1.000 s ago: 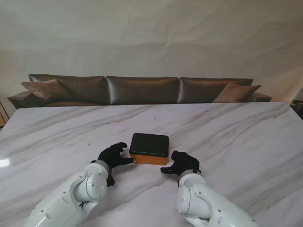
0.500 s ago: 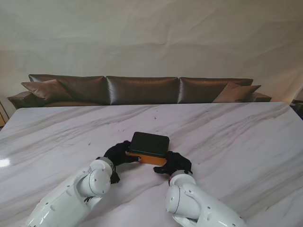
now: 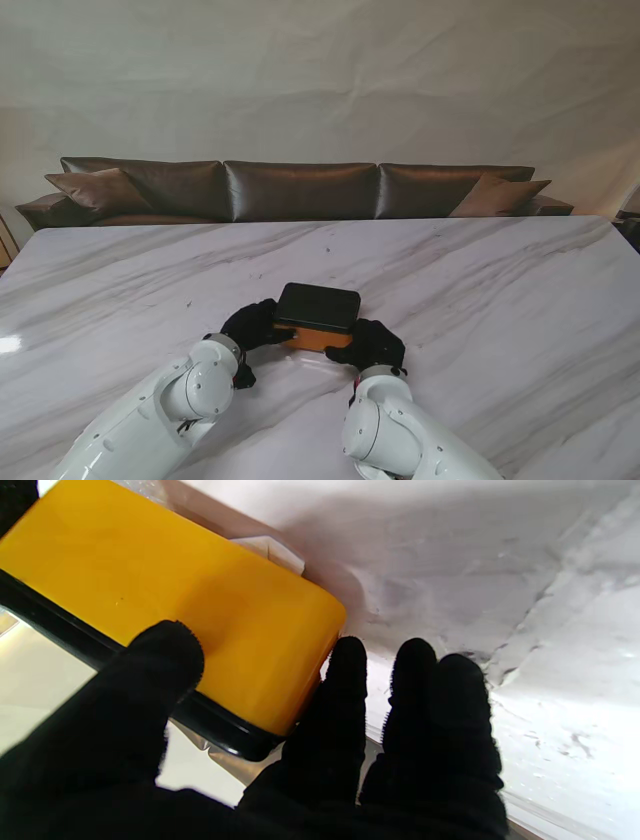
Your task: Refill a tissue box and feed the first sheet
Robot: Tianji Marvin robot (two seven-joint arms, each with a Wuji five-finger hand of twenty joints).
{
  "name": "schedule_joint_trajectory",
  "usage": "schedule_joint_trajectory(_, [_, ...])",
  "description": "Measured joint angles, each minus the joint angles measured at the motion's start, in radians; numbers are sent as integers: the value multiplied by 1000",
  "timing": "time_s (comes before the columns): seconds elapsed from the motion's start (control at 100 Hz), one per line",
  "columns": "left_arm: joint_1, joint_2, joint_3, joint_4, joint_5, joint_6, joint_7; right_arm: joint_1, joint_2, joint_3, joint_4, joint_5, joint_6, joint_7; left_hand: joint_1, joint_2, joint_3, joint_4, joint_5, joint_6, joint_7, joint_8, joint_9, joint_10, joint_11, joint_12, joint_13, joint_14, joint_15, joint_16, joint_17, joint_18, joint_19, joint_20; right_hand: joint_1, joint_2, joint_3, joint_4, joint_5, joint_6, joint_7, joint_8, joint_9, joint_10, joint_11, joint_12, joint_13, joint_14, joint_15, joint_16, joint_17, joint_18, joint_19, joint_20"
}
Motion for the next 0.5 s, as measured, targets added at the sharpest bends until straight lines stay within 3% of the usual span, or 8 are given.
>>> schedule_joint_trajectory(0.19, [30, 5, -25, -44, 20, 0, 15, -29, 7, 21, -53, -19, -20, 0, -15, 4, -11, -11, 76, 30, 0, 23, 96, 27, 11, 12, 53, -4, 29, 3, 35, 0, 36, -10, 6, 0, -10, 0, 59, 14, 0, 6, 48, 25, 3, 1, 34, 17, 2, -1, 19, 10, 12, 0])
schedule_joint_trajectory(0.32, [51, 7, -38, -78, 34, 0, 43, -56, 20, 36, -102, -36, -32, 2, -6, 4, -59, -22, 148, 39, 0, 24, 176, 42, 37, 40, 112, -5, 111, 28, 85, 2, 98, -23, 6, 0, -10, 0, 93, 22, -6, 5, 80, 39, 0, 1, 63, 34, 4, -7, 36, 25, 33, 0])
schedule_joint_trajectory(0.5, [72, 4, -55, -105, 34, -18, 80, -78, 28, 51, -133, -42, -45, 3, -4, 4, -90, -35, 289, 76, 0, 34, 309, 101, 127, 101, 215, -7, 201, 59, 177, 25, 185, -24, 9, -30, 5, -81, 197, 14, 36, -98, 202, 50, -32, 31, 156, 67, 37, -7, 99, 73, 90, 0])
